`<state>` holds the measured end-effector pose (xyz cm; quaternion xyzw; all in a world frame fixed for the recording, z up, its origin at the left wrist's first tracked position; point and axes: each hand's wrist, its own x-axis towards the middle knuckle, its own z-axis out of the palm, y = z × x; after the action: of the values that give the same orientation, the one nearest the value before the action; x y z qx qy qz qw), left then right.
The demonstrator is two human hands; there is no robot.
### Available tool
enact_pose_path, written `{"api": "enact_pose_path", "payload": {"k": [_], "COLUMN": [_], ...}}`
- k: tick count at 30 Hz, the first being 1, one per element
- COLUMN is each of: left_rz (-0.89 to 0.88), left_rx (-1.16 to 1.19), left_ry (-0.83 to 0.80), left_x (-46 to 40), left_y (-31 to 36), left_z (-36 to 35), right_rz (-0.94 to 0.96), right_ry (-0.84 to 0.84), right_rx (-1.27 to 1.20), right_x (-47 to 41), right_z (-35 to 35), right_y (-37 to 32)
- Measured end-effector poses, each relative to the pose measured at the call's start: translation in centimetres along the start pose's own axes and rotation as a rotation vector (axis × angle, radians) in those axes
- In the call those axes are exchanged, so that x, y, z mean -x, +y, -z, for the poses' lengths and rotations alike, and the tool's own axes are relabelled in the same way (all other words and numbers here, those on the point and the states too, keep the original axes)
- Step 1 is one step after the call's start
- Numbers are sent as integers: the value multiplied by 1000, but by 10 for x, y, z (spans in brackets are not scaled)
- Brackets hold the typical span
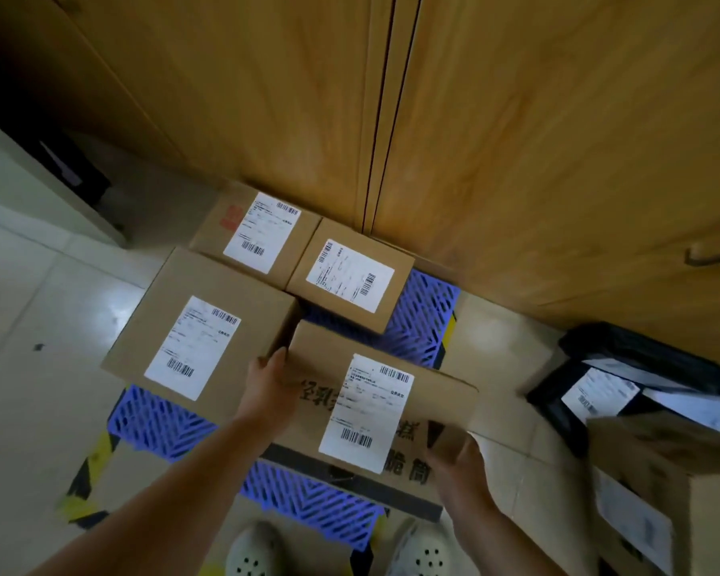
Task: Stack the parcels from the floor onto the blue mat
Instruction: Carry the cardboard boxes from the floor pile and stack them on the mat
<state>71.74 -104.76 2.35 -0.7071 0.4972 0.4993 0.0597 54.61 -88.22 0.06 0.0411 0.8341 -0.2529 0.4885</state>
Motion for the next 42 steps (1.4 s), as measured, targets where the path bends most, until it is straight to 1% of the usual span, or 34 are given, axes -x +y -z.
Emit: {"api": "enact_pose_path", "payload": {"k": [4, 12, 16, 17, 19, 21, 22, 24, 27, 34, 42], "left_rz": [-35, -103, -174, -212, -268, -208, -154, -97, -89, -93, -103], "left_rx": [-90, -190, -211, -211, -218, -258, -292, -380, -449, -480, -479], "left_ry": [-2, 0, 7, 34, 154, 268, 280, 224, 114, 102, 136], "left_x": [-24, -57, -66, -68, -70, -73, -75, -77, -80, -83, -83], "left_y": [-7, -18, -22, -25, -34, -46, -53, -64, -71, -70, -70], "left_z": [-8, -19, -18, -15, -7, 4, 9, 11, 8, 9, 7], "right_rz": [4, 73, 74, 74, 82, 77, 70, 69, 81, 105, 117], "right_ry": [-11, 45, 32, 27, 18, 17, 19, 23, 30, 62, 80], "right_rx": [-29, 53, 65, 65, 54, 31, 26, 24, 40, 88, 135], "right_x": [-20, -47, -51, -52, -55, -57, -56, -57, -58, -60, -63], "right_z": [-13, -31, -41, -43, -46, -48, -49, -50, -52, -61, -62], "right_y": [2, 7, 10, 11, 15, 17, 17, 17, 16, 8, 7]}}
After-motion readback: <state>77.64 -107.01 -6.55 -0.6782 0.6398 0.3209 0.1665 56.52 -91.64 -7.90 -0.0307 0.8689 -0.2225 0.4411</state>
